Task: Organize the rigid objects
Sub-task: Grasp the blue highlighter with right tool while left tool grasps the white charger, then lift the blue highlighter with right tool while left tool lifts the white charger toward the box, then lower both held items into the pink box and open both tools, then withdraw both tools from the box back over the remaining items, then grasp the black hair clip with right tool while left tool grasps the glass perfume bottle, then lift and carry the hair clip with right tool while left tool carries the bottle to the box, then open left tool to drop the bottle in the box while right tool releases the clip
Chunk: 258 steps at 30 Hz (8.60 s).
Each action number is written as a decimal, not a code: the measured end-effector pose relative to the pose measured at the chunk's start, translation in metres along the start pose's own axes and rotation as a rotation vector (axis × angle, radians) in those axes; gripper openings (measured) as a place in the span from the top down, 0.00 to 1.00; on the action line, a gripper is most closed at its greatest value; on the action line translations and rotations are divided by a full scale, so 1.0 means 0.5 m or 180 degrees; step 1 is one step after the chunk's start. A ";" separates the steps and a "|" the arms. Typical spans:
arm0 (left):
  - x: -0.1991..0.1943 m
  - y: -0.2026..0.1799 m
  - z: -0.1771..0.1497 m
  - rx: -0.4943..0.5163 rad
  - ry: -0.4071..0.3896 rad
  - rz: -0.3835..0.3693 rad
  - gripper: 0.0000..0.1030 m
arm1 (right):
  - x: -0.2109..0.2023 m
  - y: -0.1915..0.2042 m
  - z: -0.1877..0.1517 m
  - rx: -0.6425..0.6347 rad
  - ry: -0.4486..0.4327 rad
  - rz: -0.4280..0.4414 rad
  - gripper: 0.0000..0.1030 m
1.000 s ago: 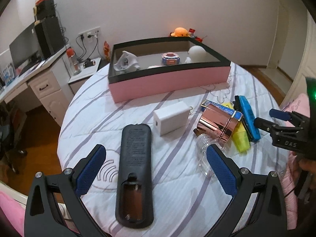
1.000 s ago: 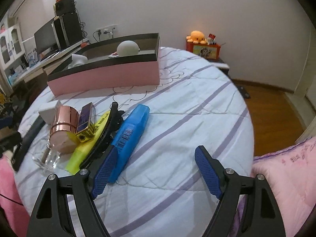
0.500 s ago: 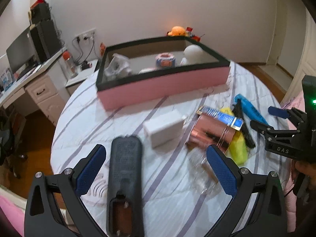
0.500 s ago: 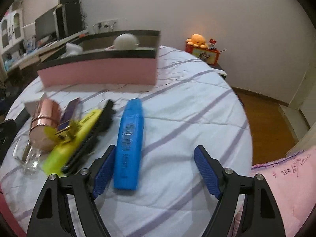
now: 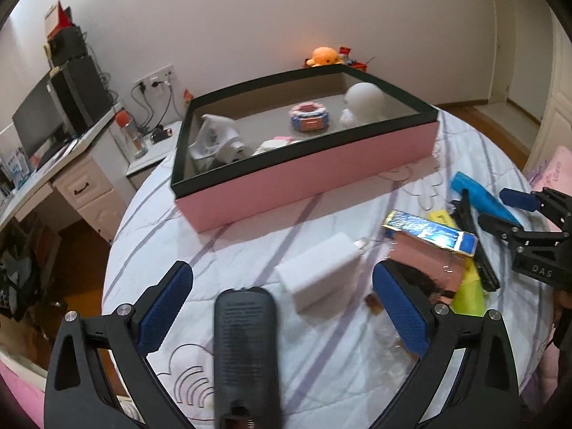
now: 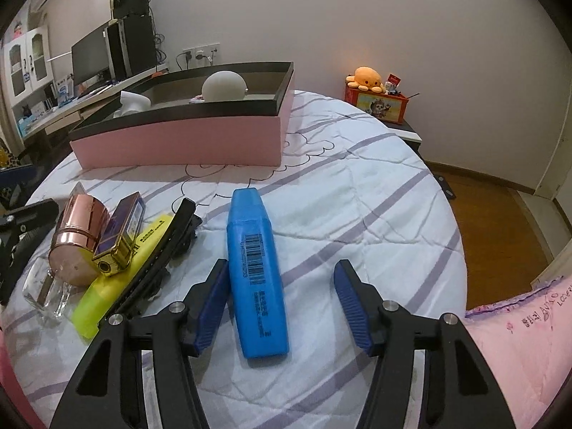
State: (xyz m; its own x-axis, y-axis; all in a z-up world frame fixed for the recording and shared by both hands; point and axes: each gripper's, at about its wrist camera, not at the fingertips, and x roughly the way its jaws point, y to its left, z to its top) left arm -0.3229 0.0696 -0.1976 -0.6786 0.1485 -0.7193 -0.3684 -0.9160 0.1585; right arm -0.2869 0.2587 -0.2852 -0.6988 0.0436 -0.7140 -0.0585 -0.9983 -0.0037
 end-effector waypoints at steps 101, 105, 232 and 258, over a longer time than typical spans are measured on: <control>0.334 0.121 0.385 -0.0087 0.0501 -0.0405 0.15 | 0.240 0.058 0.426 -0.0616 0.0180 0.0504 0.44; 0.271 0.140 0.383 -0.0140 0.0371 -0.0381 0.10 | 0.206 0.052 0.430 -0.0563 0.0119 0.0503 0.44; -0.080 0.045 0.139 -0.0063 -0.0315 -0.0711 0.48 | -0.116 0.037 0.134 -0.0178 -0.0459 0.0610 0.81; 0.278 0.078 0.318 -0.0039 0.0504 -0.0896 0.48 | 0.140 0.061 0.340 -0.0802 -0.0087 0.0089 0.81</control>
State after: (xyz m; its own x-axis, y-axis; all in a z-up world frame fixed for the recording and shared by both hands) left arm -0.5328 0.1137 -0.1837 -0.4436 0.3378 -0.8301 -0.5193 -0.8518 -0.0691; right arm -0.4588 0.2382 -0.2163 -0.7168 0.0135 -0.6972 0.1382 -0.9772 -0.1611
